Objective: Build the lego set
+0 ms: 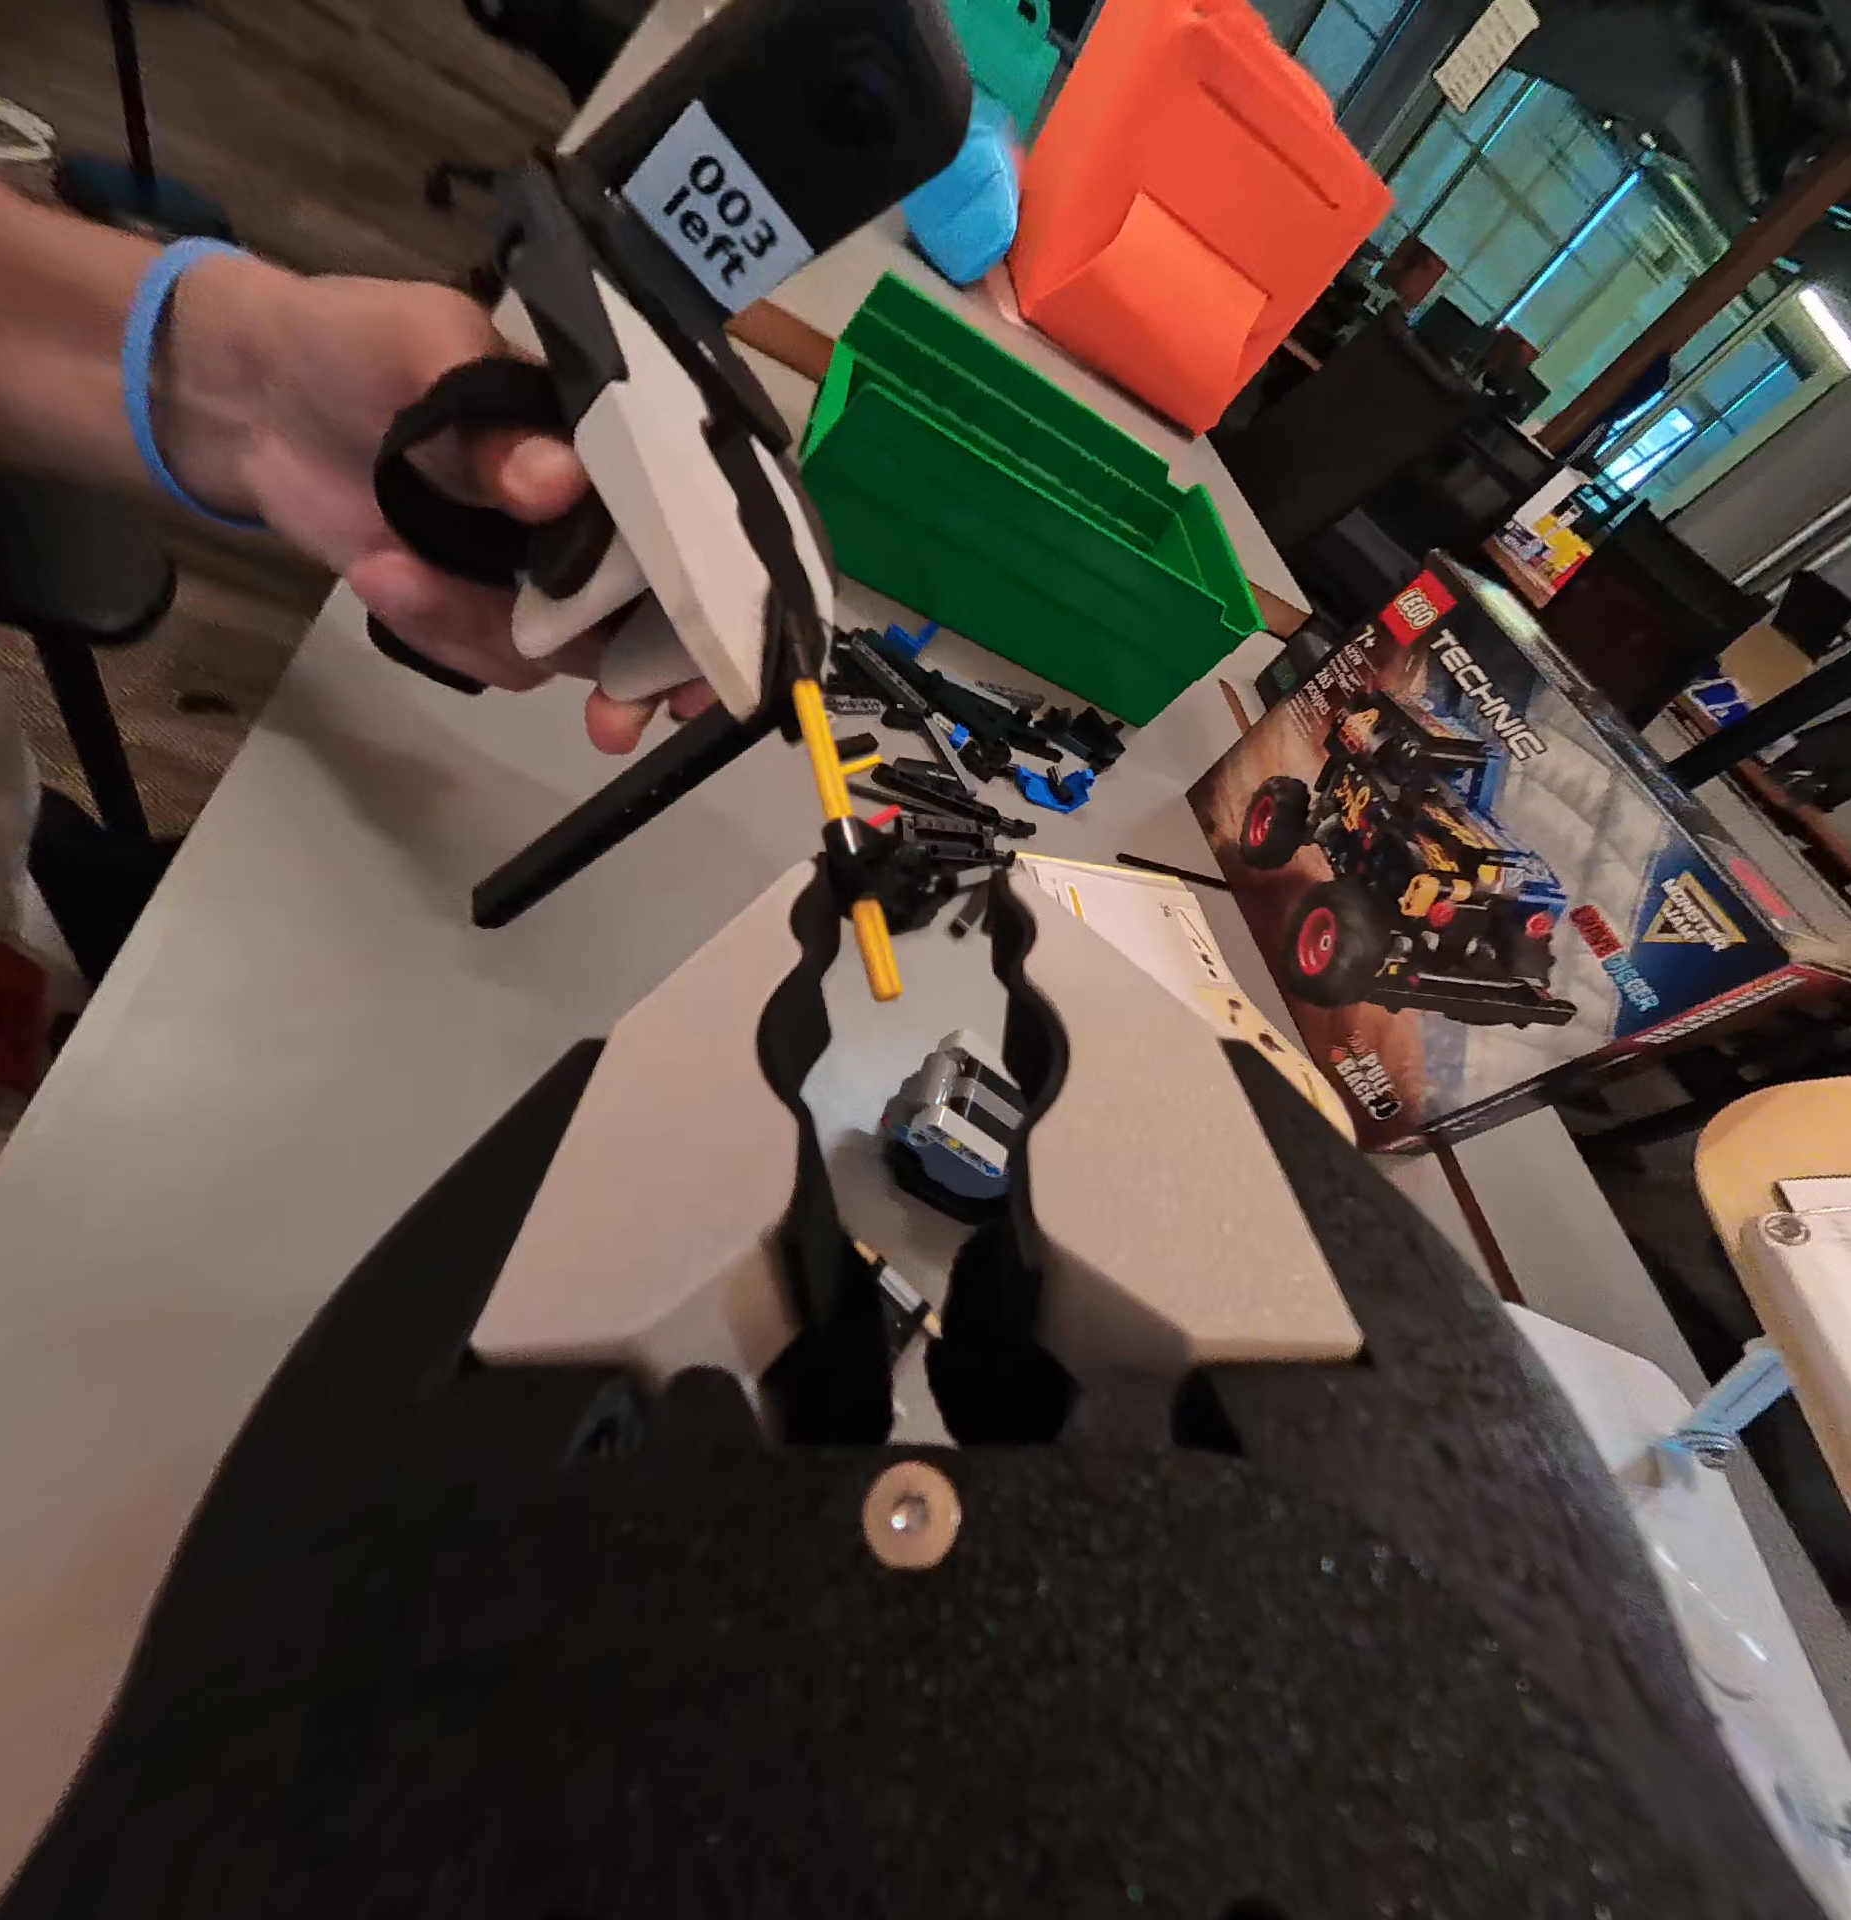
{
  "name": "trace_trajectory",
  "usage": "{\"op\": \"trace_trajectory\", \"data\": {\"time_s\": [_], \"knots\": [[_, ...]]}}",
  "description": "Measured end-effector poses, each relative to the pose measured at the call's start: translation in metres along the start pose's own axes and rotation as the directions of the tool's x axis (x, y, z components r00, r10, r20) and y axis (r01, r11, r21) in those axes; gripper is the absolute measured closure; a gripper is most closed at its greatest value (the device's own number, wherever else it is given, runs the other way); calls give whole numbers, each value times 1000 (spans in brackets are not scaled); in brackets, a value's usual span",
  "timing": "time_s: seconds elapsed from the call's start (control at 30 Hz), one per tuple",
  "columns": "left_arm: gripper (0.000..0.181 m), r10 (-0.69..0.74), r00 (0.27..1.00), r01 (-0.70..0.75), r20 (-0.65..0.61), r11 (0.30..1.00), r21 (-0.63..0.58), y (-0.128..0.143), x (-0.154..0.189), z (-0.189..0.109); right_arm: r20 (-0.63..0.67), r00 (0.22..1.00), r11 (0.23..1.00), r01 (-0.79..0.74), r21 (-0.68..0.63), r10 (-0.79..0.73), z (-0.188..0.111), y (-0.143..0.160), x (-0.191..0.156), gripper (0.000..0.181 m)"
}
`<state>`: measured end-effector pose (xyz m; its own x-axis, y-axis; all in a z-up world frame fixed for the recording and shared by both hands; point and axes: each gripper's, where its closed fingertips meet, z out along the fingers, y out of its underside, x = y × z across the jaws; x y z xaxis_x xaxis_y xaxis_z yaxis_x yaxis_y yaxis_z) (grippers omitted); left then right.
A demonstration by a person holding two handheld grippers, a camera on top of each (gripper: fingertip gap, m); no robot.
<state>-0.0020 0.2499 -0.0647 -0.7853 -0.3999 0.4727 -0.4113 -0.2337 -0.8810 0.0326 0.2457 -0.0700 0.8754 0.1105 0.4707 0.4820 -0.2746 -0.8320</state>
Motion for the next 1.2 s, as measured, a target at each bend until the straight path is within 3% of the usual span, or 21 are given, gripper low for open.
{"op": "trace_trajectory", "data": {"time_s": [0.47, 0.6, 0.63, 0.73, 0.87, 1.0, 1.1, 1.2], "knots": [[175, -69, 997, 71, -31, 995, 70, 0, -10, -4, -25, 1000, 999, 4, -53, -5, -2, 4, 0, 150], [176, 38, 997, -44, 74, 996, 78, -1, -19, -8, -80, 986, 984, -154, -93, 147, -9, 9, 3, 144], [175, 81, 991, -89, 111, 994, 68, 0, -21, -9, -122, 968, 968, -231, -97, 219, -10, 10, 7, 143], [175, 205, 956, -219, 209, 975, 46, 0, -26, -11, -202, 878, 877, -463, -124, 435, -5, 17, 4, 119], [176, 294, 912, -309, 287, 951, 8, 3, -30, -10, -207, 769, 772, -630, -86, 605, 11, 12, -9, 95], [176, 357, 871, -369, 338, 929, -32, 9, -34, -10, -188, 675, 691, -722, 27, 713, 24, 0, -8, 95], [175, 407, 843, -412, 352, 909, -66, 12, -32, -9, -223, 658, 680, -733, 28, 719, 26, 8, -7, 93], [175, 438, 828, -443, 351, 894, -70, 11, -26, -9, -154, 625, 640, -764, 82, 765, 21, 1, -8, 96]]}}
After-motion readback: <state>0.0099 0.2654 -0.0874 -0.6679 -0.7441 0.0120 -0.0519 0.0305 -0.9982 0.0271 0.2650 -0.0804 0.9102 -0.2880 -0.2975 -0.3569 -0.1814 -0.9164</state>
